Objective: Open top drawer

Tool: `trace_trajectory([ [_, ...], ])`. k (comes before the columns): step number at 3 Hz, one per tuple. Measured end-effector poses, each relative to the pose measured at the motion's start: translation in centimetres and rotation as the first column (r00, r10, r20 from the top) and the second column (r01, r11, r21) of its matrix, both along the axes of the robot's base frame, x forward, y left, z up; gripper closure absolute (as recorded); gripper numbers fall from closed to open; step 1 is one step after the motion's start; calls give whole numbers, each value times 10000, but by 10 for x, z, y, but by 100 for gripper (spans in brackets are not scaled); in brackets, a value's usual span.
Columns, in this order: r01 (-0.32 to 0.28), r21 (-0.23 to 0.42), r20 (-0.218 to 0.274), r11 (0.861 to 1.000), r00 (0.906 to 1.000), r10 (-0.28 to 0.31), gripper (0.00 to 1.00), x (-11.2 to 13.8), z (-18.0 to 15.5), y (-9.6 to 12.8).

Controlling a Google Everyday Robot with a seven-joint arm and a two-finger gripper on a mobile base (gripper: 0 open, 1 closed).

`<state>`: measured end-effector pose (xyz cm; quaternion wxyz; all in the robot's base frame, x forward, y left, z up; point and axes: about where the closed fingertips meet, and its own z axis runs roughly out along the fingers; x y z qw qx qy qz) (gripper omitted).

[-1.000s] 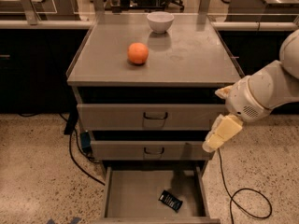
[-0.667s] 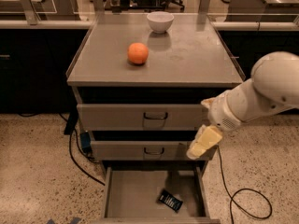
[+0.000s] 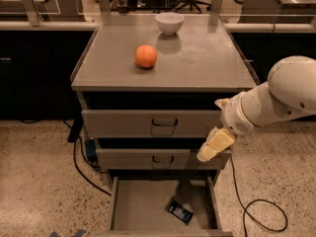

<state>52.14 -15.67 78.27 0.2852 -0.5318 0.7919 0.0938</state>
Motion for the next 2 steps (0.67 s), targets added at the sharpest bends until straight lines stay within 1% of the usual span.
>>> trace_trajectory([
  [1,53,-2,245,10000,9997,-53,0,17,-23,13],
  [2,174,-12,1084,9998,9940,-172,0,61,-44,38],
])
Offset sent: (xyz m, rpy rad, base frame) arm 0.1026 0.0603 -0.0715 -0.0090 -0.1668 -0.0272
